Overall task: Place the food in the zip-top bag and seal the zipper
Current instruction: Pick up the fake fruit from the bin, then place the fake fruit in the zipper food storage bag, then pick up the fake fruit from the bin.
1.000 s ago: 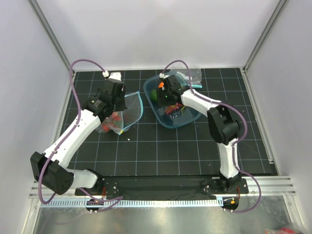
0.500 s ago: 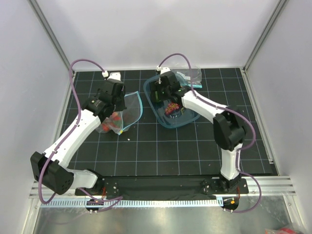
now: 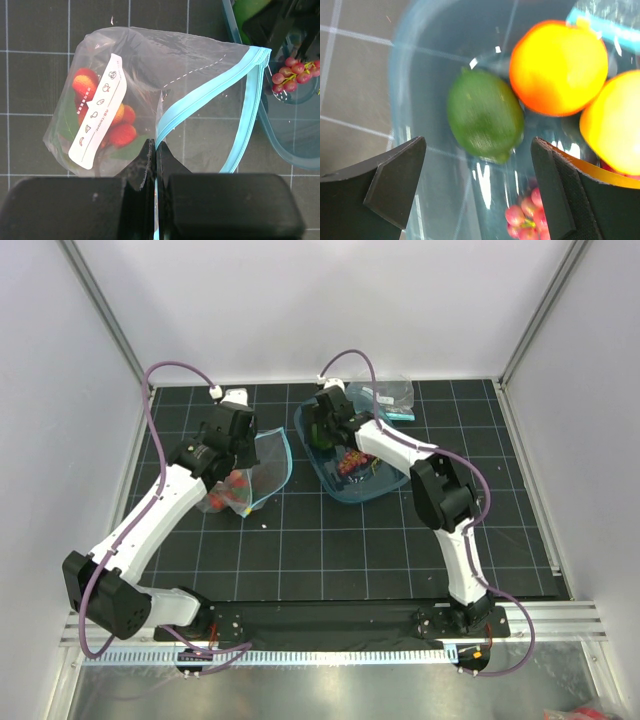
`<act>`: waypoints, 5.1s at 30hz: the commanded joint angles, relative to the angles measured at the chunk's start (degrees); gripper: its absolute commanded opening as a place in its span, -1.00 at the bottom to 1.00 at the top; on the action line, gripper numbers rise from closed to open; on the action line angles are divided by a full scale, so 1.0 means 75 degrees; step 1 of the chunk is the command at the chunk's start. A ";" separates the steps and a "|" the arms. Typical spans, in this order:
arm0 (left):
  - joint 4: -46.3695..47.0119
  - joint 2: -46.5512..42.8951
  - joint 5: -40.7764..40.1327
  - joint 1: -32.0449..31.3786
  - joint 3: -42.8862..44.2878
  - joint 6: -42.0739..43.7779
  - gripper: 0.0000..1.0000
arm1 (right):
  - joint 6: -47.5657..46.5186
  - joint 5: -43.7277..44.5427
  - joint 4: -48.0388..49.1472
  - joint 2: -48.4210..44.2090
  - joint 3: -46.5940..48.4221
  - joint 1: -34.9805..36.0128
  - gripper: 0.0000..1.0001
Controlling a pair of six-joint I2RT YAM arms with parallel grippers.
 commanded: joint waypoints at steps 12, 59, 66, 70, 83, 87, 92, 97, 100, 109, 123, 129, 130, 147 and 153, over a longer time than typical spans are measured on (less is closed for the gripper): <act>-0.0007 -0.0033 -0.0176 -0.0009 0.0121 0.0101 -1.00 | 0.0344 -0.0362 -0.0915 0.1285 0.1857 -0.0235 0.78; -0.0066 -0.0033 -0.0188 -0.0009 0.0180 0.0160 -1.00 | -0.2210 -0.3338 0.2096 -0.5722 -0.4412 0.1066 0.00; -0.0066 -0.0080 -0.0129 -0.0009 0.0180 0.0160 -1.00 | -0.2140 -0.4008 0.2447 -0.5618 -0.4390 0.1381 0.00; -0.0043 -0.0092 -0.0047 -0.0009 0.0168 0.0148 -1.00 | -0.1906 -0.3317 0.2670 -0.5021 -0.3934 0.1605 0.00; 0.0109 -0.0443 -0.0059 -0.0009 0.0074 0.0136 -1.00 | -0.0429 -0.2508 0.3467 -0.2514 -0.2409 0.1921 0.22; 0.0168 -0.0502 -0.0070 -0.0009 0.0016 0.0136 -0.99 | -0.0242 -0.2519 0.3631 -0.2394 -0.2385 0.1980 0.83; 0.0145 -0.0478 -0.0164 -0.0009 0.0027 0.0148 -0.99 | -0.0335 -0.2227 0.3795 -0.2804 -0.2736 0.1980 0.99; 0.0168 -0.0502 -0.0246 -0.0009 0.0016 0.0148 -1.00 | -0.0546 -0.1805 0.3842 -0.3413 -0.3217 0.1980 0.99; 0.0157 -0.0502 -0.0246 -0.0009 0.0016 0.0148 -1.00 | -0.0698 -0.1233 0.3901 -0.3776 -0.3509 0.1980 0.99; 0.0157 -0.0467 -0.0293 -0.0009 0.0004 0.0148 -1.00 | -0.1003 0.0736 0.3644 -0.4328 -0.3920 0.1700 0.99; 0.0145 -0.0408 -0.0235 -0.0009 0.0016 0.0124 -1.00 | 0.0591 0.0422 0.2989 -0.3216 -0.3676 -0.0457 0.99; 0.0145 -0.0419 -0.0235 -0.0009 0.0016 0.0124 -1.00 | 0.0485 0.1543 0.1913 -0.1952 -0.2457 -0.0493 0.99; 0.0145 -0.0408 -0.0235 -0.0009 0.0016 0.0124 -1.00 | 0.0450 0.1698 0.1781 -0.1857 -0.2177 -0.0469 0.99; 0.0122 -0.0385 -0.0164 -0.0009 0.0027 0.0113 -1.00 | 0.0672 0.2790 0.0691 -0.0568 -0.0991 -0.0809 0.98; 0.0121 -0.0361 -0.0153 -0.0009 0.0027 0.0113 -1.00 | 0.0977 0.2462 0.0667 -0.0134 -0.0769 -0.1078 0.88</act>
